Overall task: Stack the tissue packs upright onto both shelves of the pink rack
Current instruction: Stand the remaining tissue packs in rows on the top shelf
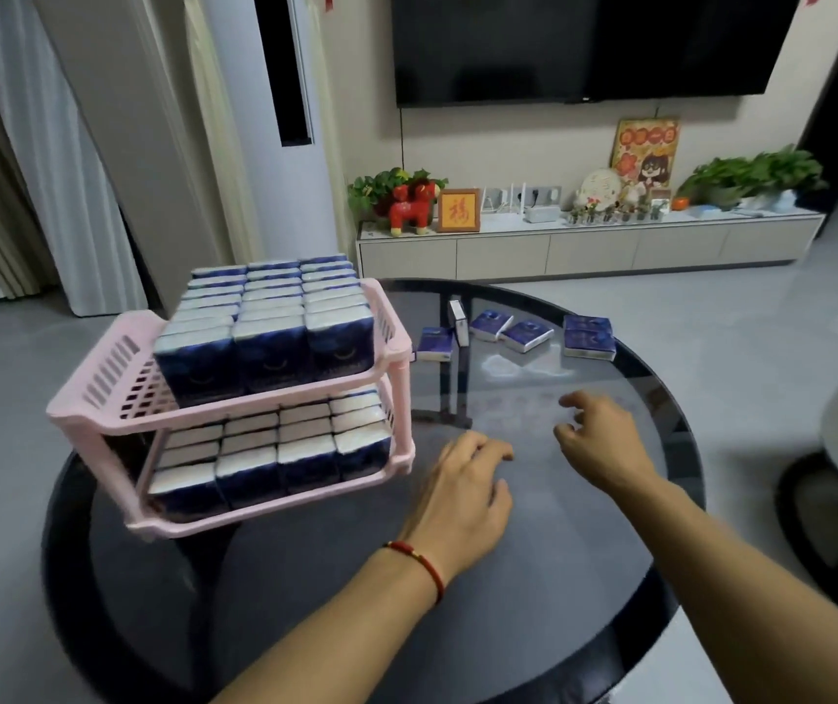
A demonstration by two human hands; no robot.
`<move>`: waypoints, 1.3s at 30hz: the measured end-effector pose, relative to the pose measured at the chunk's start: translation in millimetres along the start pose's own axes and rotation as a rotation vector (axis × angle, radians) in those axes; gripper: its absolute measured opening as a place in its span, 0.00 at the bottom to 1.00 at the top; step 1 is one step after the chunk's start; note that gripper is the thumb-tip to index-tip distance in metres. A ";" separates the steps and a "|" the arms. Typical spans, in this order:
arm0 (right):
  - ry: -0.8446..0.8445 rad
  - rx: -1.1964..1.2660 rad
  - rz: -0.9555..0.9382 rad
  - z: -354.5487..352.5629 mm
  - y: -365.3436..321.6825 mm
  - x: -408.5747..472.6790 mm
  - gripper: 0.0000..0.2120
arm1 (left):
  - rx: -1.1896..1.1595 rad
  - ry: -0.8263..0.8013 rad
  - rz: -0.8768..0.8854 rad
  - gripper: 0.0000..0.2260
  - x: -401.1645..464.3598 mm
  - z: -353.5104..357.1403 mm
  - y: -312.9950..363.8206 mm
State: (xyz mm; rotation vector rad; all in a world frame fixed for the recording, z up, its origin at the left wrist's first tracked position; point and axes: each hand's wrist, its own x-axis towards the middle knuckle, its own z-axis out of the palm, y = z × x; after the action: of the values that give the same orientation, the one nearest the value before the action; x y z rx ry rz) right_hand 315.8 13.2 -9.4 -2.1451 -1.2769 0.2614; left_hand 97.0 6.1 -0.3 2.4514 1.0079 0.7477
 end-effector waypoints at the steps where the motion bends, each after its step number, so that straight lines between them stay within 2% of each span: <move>1: 0.050 -0.010 0.006 3.0 6.0 5.7 0.18 | -0.033 0.014 -0.049 0.13 7.7 6.6 0.1; 3: 0.146 -0.060 0.026 6.7 12.3 20.6 0.18 | -0.082 0.060 -0.138 0.13 16.3 17.4 -2.5; 6: 0.202 -0.185 0.070 2.2 12.3 50.7 0.26 | -0.027 0.063 -0.129 0.12 15.8 26.5 -7.9; 9: 0.085 -0.384 0.068 -5.6 20.2 83.4 0.34 | 0.013 0.065 -0.085 0.12 14.0 28.6 -9.0; 13: -0.002 -0.499 -0.023 -6.6 28.5 110.4 0.27 | 0.044 0.067 -0.092 0.12 18.5 30.0 -8.5; 18: -0.003 -0.412 -0.070 -11.1 31.4 88.1 0.24 | 0.040 0.062 -0.102 0.13 18.4 28.7 -7.0; 22: 0.096 -0.168 -0.268 -12.3 34.1 40.4 0.15 | -0.104 0.067 -0.187 0.12 18.9 25.1 -7.0; 24: 0.019 -0.043 -0.373 -17.0 28.1 12.4 0.13 | -0.213 0.090 -0.239 0.13 18.2 21.3 -6.7; 26: -0.100 0.080 -0.496 -22.5 14.4 -14.1 0.16 | -0.293 0.094 -0.265 0.20 17.9 19.7 -9.0; 28: -0.174 0.128 -0.597 -23.6 1.3 -33.5 0.19 | -0.345 0.070 -0.295 0.28 18.8 19.5 -11.1; 30: -0.234 0.134 -0.635 -19.5 -4.5 -39.0 0.22 | -0.344 0.070 -0.313 0.30 19.6 20.3 -12.9; 33: -0.326 0.291 -0.485 -13.1 0.7 -19.0 0.24 | -0.353 0.142 -0.315 0.26 20.5 20.9 -11.0; 34: -0.273 0.347 -0.401 -10.3 7.1 -2.9 0.22 | -0.354 0.167 -0.306 0.25 20.7 21.1 -10.7; 36: -0.042 0.227 -0.241 -3.9 21.0 42.1 0.21 | -0.362 0.187 -0.305 0.24 20.5 20.2 -10.2; 39: 0.136 0.004 -0.005 7.2 28.1 101.6 0.30 | -0.379 0.179 -0.308 0.23 19.6 19.6 -9.6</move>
State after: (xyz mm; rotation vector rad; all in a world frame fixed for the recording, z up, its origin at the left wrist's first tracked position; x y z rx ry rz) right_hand 385.0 92.6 -17.7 -2.1175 -1.2025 0.1140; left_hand 115.5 24.0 -14.3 1.8821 1.1536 0.9617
